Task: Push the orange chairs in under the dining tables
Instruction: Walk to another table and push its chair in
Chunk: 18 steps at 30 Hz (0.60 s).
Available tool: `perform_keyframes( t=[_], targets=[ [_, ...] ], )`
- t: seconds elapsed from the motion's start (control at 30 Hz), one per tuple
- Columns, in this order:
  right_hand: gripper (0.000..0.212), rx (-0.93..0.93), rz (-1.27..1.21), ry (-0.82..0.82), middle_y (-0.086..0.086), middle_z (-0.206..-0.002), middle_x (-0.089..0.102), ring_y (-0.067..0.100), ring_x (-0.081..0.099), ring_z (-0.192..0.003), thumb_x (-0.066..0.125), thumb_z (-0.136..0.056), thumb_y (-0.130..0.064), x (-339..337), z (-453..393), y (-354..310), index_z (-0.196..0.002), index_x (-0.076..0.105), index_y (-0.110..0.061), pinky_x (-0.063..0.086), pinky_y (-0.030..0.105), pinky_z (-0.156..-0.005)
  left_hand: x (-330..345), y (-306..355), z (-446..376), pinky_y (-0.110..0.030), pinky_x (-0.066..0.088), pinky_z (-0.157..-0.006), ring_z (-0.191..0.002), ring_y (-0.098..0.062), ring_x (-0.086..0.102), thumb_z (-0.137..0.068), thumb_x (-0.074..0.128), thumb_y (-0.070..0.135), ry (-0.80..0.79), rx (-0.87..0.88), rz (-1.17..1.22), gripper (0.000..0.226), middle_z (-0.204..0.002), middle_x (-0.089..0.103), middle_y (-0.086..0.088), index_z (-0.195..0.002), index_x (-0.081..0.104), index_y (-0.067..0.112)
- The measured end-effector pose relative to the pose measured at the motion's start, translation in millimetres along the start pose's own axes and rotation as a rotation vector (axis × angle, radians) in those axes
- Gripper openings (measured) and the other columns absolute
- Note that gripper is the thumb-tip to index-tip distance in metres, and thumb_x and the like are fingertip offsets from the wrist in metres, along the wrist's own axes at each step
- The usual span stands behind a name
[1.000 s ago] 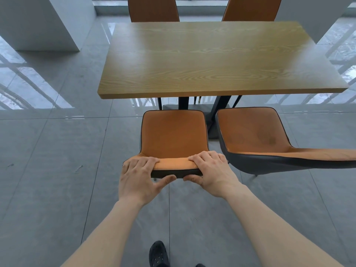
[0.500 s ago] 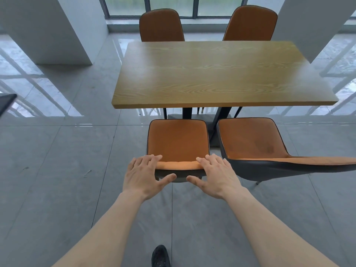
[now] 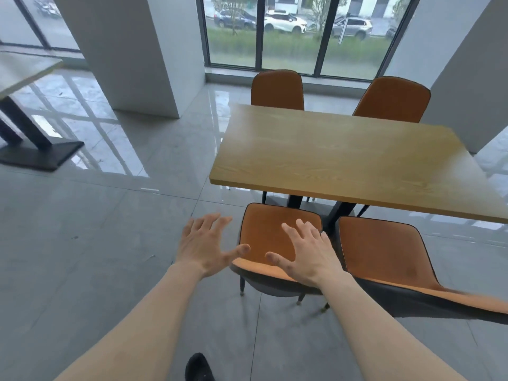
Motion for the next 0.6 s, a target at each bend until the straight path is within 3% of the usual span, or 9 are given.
perform_keyframes(
  t=[0.2, 0.37, 0.6],
  targets=[
    [0.104, -0.1, 0.032, 0.035, 0.005, -0.174, 0.007, 0.029, 0.001, -0.16, 0.024, -0.077, -0.097, -39, -94, -115, -0.162, 0.013, -0.038, 0.005, 0.059, -0.128, -70, -112, -53, -0.048, 0.002, -0.128, -0.156, -0.019, 0.013, -0.074, 0.031, 0.098, 0.063, -0.053, 0.054, 0.098, -0.168, 0.022, 0.006, -0.156, 0.021, 0.044],
    [0.101, -0.195, 0.057, 0.058, 0.005, -0.173, 0.008, 0.03, 0.002, -0.159, 0.03, -0.08, -0.094, -74, -175, -230, -0.161, 0.017, -0.036, 0.006, 0.059, -0.127, -134, -213, -91, -0.046, -0.001, -0.128, -0.156, -0.018, 0.011, -0.072, 0.03, 0.098, 0.129, -0.128, 0.065, 0.099, -0.169, 0.02, 0.007, -0.156, 0.018, 0.047],
    [0.101, -0.304, 0.076, 0.064, 0.003, -0.174, 0.004, 0.025, -0.002, -0.16, 0.033, -0.083, -0.091, -107, -295, -349, -0.163, 0.01, -0.035, 0.003, 0.056, -0.128, -196, -332, -162, -0.047, 0.0, -0.128, -0.157, -0.018, 0.009, -0.071, 0.027, 0.1, 0.183, -0.221, 0.024, 0.102, -0.17, 0.019, 0.007, -0.157, 0.016, 0.046]
  ],
)
Point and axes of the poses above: each hand's wrist, its own z-axis away from the middle knuckle, its own x-axis out of the palm, y = z × x, the point moved 8 cm from there along -z, towards the middle knuckle
